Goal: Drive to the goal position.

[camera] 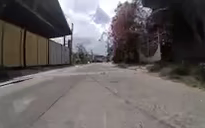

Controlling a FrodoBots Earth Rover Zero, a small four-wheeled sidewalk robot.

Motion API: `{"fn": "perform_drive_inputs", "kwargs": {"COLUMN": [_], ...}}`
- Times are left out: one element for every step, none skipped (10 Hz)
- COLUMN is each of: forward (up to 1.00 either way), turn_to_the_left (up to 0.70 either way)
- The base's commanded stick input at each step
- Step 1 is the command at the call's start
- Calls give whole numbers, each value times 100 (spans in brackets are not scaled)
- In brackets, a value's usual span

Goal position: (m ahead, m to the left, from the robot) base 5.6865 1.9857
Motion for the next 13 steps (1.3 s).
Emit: {"fn": "perform_drive_inputs", "kwargs": {"forward": [100, 100, 100, 100, 100, 100, 100, 100, 100, 100, 100, 100, 100], "turn_to_the_left": [0, 0, 0, 0, 0, -2, -3, -3, -3, -3, -3, -3, -3]}}
